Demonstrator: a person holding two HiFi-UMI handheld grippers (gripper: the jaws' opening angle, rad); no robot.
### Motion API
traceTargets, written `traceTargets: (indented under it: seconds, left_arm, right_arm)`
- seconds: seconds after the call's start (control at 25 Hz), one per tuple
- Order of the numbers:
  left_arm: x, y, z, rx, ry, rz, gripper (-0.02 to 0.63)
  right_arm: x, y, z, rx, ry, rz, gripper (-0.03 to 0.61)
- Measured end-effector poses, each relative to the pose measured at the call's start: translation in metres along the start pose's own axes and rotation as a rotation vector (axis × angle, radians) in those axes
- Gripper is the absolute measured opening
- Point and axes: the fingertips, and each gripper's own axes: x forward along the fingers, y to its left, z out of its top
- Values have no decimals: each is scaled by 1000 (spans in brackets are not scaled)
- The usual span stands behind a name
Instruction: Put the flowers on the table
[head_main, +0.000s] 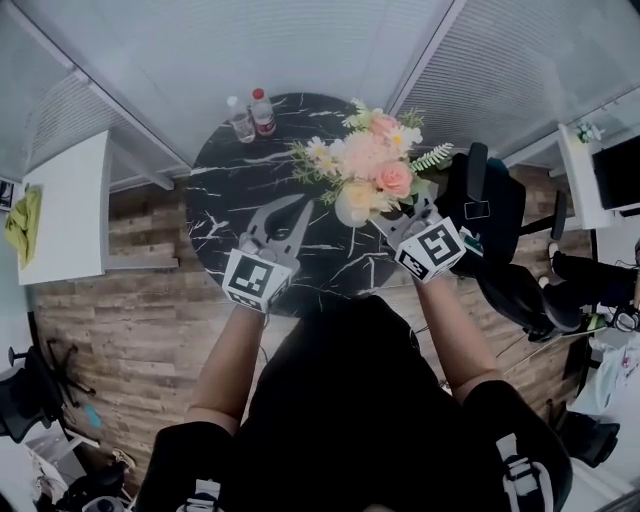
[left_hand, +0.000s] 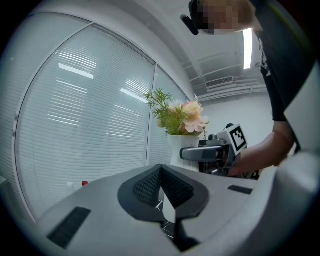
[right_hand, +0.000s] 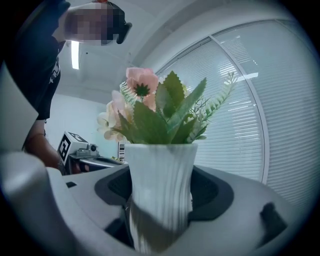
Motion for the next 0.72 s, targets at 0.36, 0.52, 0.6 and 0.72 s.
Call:
traceTargets:
  seconds: [0.36, 0.52, 0.6, 0.72]
  left_arm:
    - [33, 38, -19, -9, 8, 23, 12]
    - [55, 59, -33, -9, 9, 57, 12]
    - [66, 70, -41, -10, 13, 73, 12]
    - [83, 85, -54, -19, 19, 91, 12]
  right_arm:
    - [36, -37, -24, 0, 1, -21, 336]
    - [56, -64, -40, -12, -9, -23, 336]
    - [67, -76, -48, -17, -15, -19, 336]
    - [83, -93, -62, -26, -14, -15, 336]
